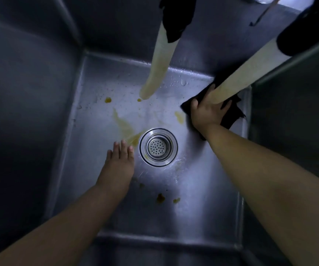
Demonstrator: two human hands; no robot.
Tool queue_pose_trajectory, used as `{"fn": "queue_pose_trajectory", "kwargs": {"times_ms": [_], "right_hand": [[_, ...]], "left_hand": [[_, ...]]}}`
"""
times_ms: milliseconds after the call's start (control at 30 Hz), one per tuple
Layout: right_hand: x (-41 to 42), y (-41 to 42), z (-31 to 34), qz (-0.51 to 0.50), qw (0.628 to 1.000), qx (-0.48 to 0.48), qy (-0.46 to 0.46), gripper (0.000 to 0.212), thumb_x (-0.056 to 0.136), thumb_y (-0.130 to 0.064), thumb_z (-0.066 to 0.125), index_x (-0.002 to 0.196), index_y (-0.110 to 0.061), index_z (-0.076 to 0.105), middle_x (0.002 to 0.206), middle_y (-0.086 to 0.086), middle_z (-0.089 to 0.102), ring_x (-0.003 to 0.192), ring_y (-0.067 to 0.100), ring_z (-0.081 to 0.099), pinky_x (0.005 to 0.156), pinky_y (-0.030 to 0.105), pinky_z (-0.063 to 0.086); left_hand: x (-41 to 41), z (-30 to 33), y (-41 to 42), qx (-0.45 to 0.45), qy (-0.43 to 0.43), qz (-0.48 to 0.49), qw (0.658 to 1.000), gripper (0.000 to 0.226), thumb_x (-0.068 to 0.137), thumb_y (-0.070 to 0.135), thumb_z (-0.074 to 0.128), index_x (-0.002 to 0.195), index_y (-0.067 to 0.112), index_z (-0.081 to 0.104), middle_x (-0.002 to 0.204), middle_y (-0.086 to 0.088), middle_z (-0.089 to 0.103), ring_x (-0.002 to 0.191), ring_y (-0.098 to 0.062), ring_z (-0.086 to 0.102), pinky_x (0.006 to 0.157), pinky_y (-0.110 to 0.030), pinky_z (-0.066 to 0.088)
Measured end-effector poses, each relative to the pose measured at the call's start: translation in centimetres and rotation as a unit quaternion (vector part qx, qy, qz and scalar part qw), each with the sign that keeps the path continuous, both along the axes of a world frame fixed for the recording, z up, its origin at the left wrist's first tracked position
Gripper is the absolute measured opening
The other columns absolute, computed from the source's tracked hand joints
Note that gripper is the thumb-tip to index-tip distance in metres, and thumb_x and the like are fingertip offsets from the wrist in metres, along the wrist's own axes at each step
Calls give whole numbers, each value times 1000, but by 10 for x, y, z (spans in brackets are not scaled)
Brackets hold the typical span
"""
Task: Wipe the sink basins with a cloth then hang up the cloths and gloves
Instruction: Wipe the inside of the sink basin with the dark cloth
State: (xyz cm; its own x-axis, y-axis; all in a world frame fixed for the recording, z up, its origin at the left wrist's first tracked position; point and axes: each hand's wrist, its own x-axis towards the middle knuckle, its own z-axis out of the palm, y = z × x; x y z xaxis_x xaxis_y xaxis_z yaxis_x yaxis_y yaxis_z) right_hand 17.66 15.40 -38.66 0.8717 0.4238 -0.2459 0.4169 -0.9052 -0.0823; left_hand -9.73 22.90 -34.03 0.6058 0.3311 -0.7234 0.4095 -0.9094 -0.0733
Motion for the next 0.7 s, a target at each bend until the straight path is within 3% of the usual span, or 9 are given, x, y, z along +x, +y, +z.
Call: {"fn": "queue_pose_trajectory", "kwargs": {"times_ms": [100,200,267,433,567,700], "right_hand": [[6,14,3,20,1000,13,-17,102,66,-60,2,149,-1,4,155,25,2,144,38,-2,113,56,-4],[5,10,2,126,991,26,-44,80,83,-46,23,149,-3,11,155,23,10,144,38,3,115,57,4],[2,1,2,215,975,48,-42,74,85,-40,34,149,-6,17,155,19,17,144,36,8,113,57,13],[-25,-36,7,372,928,-1,-25,75,83,-46,29,149,-11,22,156,14,21,145,31,13,115,55,9],[-67,-81,8,419,907,-24,-18,78,80,-46,37,148,-10,26,156,15,20,145,33,13,114,57,12],[-117,-125,9,412,911,-28,-7,80,77,-46,41,146,-6,30,153,19,24,143,38,15,113,60,13]], "left_hand": [[1,-2,-1,4,0,0,1000,90,91,22,56,146,-4,-10,153,-30,-10,142,-46,-3,116,-49,11],[1,-2,-1,7,-2,-2,1000,89,91,21,56,146,-5,-10,153,-30,-9,142,-47,-2,116,-50,12],[1,-1,-2,9,-2,0,1000,87,91,19,54,146,-4,-10,154,-29,-9,142,-46,-2,116,-49,12],[2,1,-4,17,1,-2,1000,85,90,16,53,146,-3,-8,154,-28,-7,143,-44,1,116,-48,15],[2,4,-4,14,6,-3,1000,92,88,20,58,147,0,-8,155,-25,-7,143,-42,1,116,-46,15],[1,5,-5,13,5,3,1000,96,86,22,62,147,1,-8,156,-24,-7,144,-41,0,116,-45,15]]}}
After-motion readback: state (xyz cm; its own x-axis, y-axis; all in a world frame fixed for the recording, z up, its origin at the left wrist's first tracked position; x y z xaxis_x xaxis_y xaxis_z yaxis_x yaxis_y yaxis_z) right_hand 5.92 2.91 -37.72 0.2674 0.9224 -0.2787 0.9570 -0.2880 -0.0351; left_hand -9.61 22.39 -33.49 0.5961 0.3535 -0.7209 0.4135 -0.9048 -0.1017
